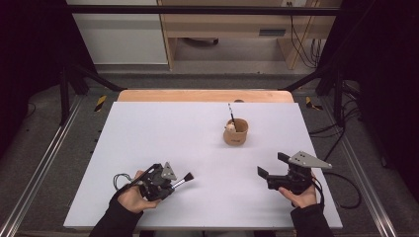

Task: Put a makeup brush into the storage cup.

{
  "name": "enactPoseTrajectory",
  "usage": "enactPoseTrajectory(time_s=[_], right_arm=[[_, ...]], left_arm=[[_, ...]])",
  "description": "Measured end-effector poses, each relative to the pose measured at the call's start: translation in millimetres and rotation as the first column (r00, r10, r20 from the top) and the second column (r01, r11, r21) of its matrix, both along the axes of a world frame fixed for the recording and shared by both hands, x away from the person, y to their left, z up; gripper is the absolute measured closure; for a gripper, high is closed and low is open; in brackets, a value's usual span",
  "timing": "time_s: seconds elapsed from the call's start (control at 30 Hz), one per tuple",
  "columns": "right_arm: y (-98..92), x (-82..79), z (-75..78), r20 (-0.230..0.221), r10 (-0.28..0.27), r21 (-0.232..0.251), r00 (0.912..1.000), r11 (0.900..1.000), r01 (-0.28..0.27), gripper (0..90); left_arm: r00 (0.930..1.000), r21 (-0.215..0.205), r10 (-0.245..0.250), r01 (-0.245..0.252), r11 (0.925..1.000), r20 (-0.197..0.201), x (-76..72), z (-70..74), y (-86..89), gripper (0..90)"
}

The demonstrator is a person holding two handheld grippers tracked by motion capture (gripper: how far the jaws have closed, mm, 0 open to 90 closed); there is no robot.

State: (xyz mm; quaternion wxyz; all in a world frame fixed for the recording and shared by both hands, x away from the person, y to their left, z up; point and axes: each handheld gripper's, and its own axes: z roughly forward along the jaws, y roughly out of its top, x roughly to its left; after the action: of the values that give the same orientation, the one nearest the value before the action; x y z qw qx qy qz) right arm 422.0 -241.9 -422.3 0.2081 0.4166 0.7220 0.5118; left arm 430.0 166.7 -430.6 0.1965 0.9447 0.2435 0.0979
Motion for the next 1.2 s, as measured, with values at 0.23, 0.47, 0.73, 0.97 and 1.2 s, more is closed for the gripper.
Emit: enactPoseTrajectory(time_s=[0.23, 0.47, 0.73, 0.97, 1.2], right_arm=[[0.9, 0.2, -0.3, 0.0, 0.001, 0.002, 1.0, 1.0, -0.001, 6.7], [1.1, 0.3, 0.2, -0.001, -0.001, 0.007, 1.0, 1.0, 0.001, 6.8], [2.4, -0.2, 1.6, 0.002, 0.0, 0.012, 1.0, 1.0, 0.0, 6.9], [1.8, -0.7, 2.7, 0.006, -0.007, 0.018, 1.0, 1.0, 0.006, 7.0], [3.1, -2.1, 4.3, 0.009, -0.005, 0.03, 0.9999, 1.0, 0.005, 7.0]], left_arm=[[0.9998, -0.032, 0.014, -0.013, 0.9994, 0.016, -1.8, 6.0, 2.6, 79.2], [0.9977, -0.064, 0.039, -0.035, 0.9973, 0.055, -3.1, 9.7, 3.9, 79.2], [0.9941, -0.115, 0.083, -0.075, 0.9906, 0.07, -3.3, 12.7, 6.0, 79.2], [0.9883, -0.16, 0.119, -0.103, 0.9817, 0.095, -3.9, 17.3, 8.9, 79.2], [0.9821, -0.197, 0.154, -0.131, 0.9717, 0.108, -3.5, 19.1, 10.3, 79.2]])
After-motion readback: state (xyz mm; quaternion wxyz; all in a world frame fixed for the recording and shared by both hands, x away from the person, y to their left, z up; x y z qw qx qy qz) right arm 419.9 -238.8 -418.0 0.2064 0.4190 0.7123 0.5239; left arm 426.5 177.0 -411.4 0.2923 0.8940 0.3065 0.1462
